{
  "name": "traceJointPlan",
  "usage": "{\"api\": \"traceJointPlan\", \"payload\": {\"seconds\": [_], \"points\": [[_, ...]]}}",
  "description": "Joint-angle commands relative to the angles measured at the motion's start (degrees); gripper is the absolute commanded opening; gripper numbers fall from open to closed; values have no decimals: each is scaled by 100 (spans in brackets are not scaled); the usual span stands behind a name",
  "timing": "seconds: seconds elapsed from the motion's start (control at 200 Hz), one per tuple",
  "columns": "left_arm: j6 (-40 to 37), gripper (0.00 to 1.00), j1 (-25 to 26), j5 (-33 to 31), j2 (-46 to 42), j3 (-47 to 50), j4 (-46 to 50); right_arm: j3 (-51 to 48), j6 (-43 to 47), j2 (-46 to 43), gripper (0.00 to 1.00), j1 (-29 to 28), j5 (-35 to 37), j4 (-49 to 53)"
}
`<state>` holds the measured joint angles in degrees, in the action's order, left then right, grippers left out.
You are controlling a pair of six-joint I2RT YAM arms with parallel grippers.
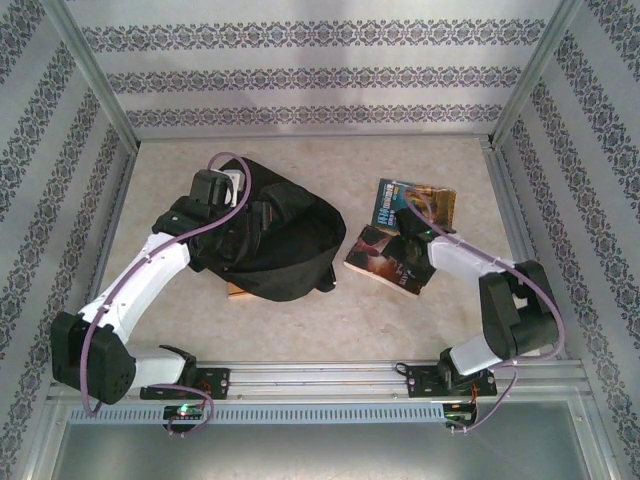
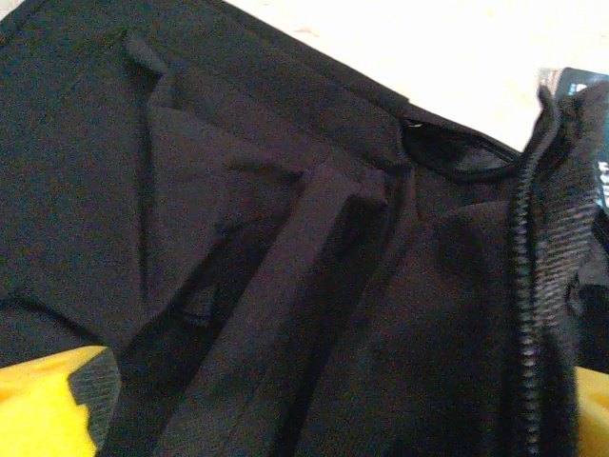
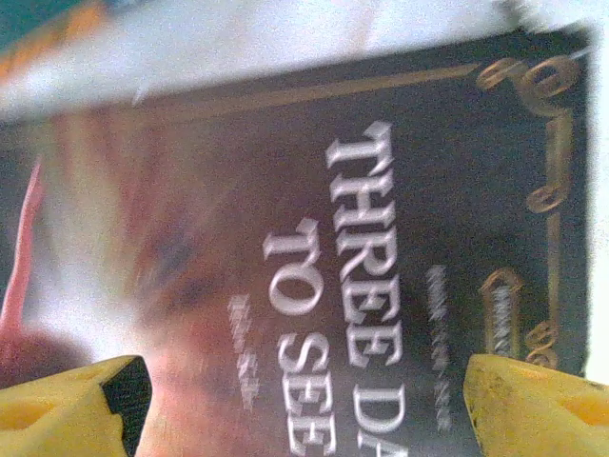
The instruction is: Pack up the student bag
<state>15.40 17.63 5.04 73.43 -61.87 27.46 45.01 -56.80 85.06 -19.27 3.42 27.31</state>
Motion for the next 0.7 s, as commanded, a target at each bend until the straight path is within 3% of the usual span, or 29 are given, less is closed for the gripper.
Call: {"api": "traceJointPlan", "payload": {"seconds": [0.0, 0.22, 0.345, 0.49, 0.695], "points": [[-45, 100, -5, -330, -339, -275, 306, -248, -673, -291, 86, -486, -420, -34], [-45, 100, 45, -154, -587, -731, 792, -115, -774, -828, 85, -1240, -694, 92], [-112, 100, 362, -62, -440, -836, 973, 256, -301, -1379, 87, -1240, -206, 622], [-146, 100, 652, -48, -373, -607, 722, 570, 498, -1557, 90, -775, 469, 660], [14, 100, 672, 260, -502, -301, 572, 945, 1637, -455, 93, 330, -148, 105]]}}
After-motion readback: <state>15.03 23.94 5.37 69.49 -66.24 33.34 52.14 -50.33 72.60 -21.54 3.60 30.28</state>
